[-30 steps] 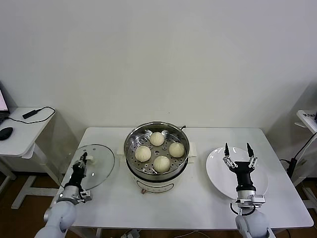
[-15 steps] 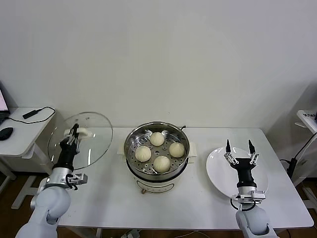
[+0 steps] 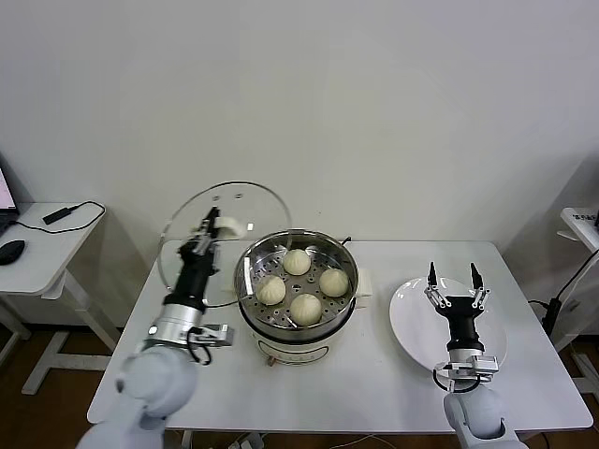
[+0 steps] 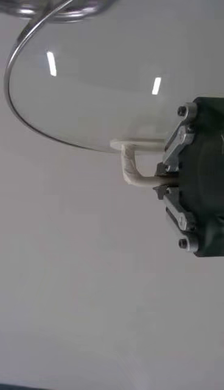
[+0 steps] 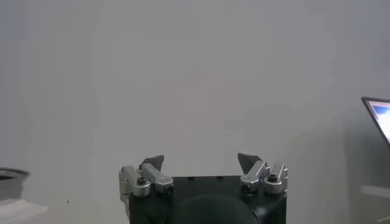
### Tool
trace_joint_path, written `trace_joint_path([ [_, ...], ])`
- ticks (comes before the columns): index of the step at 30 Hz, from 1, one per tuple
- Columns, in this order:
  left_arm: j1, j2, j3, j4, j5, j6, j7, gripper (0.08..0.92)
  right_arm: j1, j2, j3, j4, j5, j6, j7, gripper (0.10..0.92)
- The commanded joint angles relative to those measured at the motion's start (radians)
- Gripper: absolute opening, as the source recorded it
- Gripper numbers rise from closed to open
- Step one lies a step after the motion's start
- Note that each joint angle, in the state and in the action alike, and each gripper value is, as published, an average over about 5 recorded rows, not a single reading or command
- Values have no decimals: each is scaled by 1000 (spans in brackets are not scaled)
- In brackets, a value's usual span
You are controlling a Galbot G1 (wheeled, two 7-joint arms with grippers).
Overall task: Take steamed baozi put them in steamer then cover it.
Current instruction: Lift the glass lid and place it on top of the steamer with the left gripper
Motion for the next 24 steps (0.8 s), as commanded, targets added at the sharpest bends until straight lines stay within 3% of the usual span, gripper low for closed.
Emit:
trace_joint_path([
  [1, -100, -66, 259, -30, 72, 120, 64, 187, 4, 9, 3, -11, -18, -3, 4, 823],
  [14, -149, -126, 385, 88, 140, 237, 152, 187, 7, 9, -9, 3, -4, -104, -9, 823],
  [24, -149, -184, 383, 191, 251, 217, 175, 187, 1, 21, -4, 11, 0, -144, 9, 823],
])
